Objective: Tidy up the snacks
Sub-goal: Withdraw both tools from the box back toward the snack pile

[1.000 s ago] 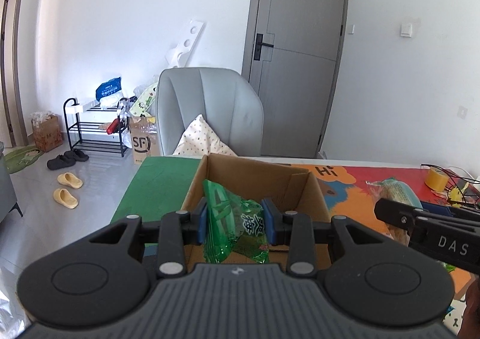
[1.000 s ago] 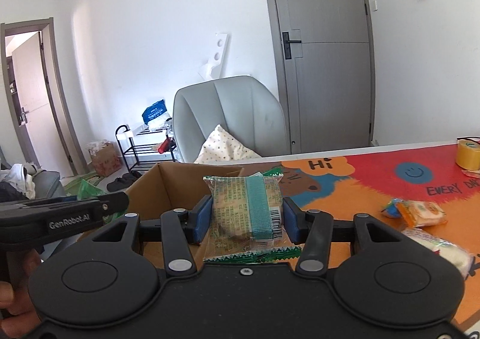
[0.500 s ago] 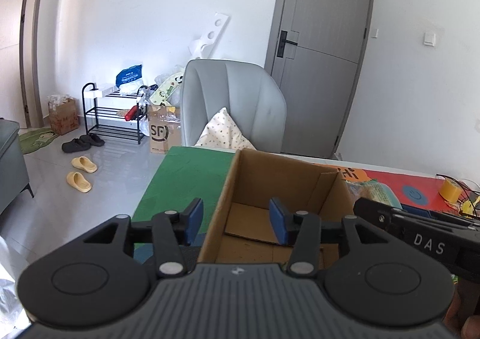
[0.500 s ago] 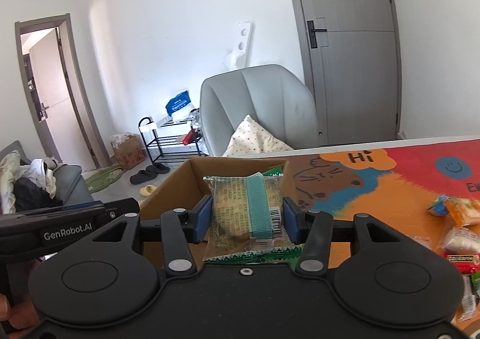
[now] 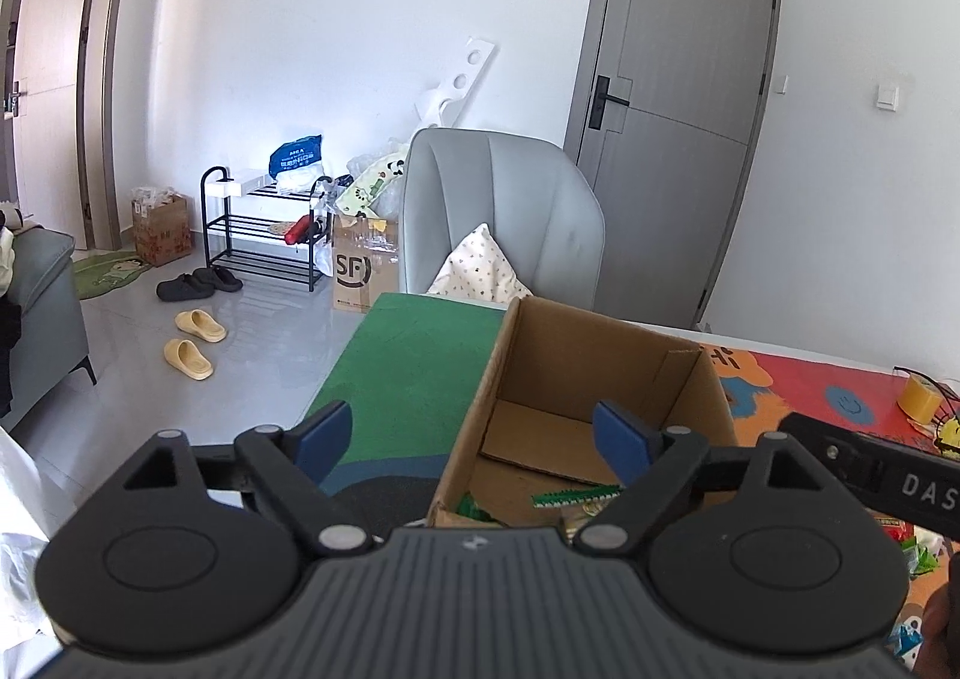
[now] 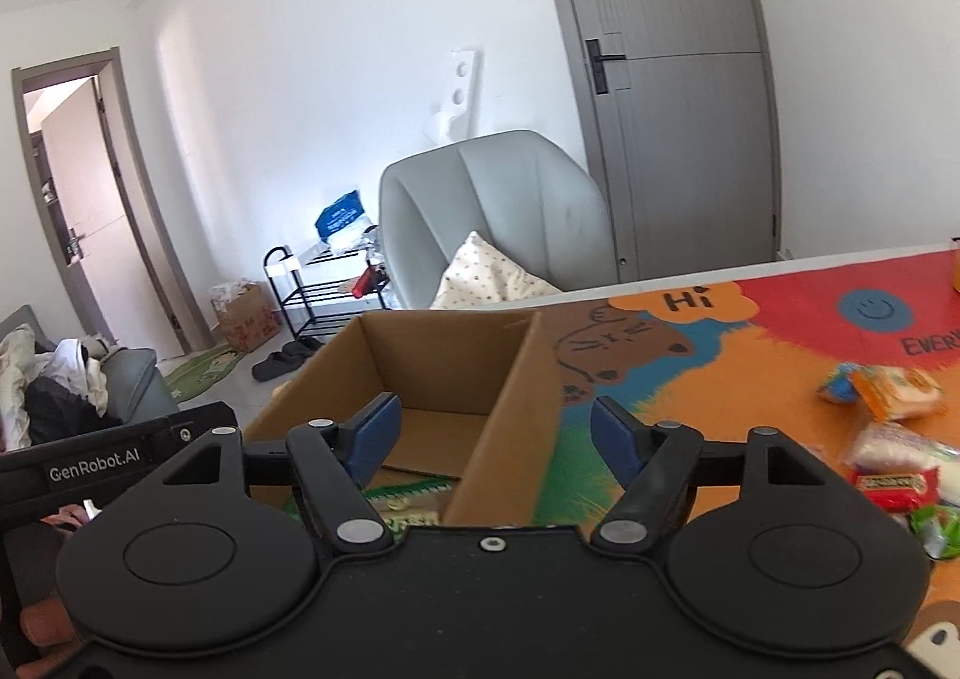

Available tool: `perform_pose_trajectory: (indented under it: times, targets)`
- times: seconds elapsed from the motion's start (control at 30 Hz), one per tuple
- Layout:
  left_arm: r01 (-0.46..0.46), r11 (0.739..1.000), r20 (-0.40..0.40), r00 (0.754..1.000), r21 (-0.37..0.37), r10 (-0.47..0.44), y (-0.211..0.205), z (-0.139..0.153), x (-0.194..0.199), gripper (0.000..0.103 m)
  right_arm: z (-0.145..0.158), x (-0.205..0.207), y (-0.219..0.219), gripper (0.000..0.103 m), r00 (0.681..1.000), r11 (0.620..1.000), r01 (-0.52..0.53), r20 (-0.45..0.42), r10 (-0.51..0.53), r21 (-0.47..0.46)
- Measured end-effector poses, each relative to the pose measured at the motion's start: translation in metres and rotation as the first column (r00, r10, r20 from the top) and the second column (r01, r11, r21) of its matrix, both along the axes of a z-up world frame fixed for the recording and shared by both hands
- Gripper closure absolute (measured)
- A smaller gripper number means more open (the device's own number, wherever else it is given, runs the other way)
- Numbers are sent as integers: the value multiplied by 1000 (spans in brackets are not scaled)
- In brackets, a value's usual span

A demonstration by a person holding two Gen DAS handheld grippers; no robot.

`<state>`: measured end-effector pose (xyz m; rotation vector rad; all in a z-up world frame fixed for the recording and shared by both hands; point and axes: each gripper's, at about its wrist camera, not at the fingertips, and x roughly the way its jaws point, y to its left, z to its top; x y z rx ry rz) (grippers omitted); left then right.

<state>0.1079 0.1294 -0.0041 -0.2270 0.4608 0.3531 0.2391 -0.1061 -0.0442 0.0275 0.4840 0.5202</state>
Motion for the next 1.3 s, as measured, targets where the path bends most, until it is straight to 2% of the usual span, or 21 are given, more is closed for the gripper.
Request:
perform_pose_trajectory:
  times: [0.27, 0.77, 0.97, 1.03, 1.2, 1.3]
  targets:
    - [43, 999, -3, 999, 20, -43, -26, 0, -8, 12, -1, -16, -33, 24, 999, 998, 54, -4, -54, 11]
    - [124, 992, -12, 992, 30, -124, -72, 4, -13, 11, 3, -37, -90, 15, 991, 990, 136, 4, -136, 41]
    - [162, 986, -18, 987, 29, -161, -88, 3, -12, 11, 5, -43, -110, 7, 984, 984, 175, 14, -176, 42]
    - [178, 984, -22, 984, 28, -177, -94, 3, -12, 11, 6, -44, -116, 0, 981, 980, 191, 20, -192, 47]
    - [203, 979, -10, 979, 11, -203, -107, -3, -10, 9, 2, -40, -133, 0, 978, 970, 207, 8, -210, 127]
    - [228, 973, -20, 974, 29, -227, -117, -6, -5, 9, 8, -37, -136, 0, 969, 966, 237, 45, -242, 102]
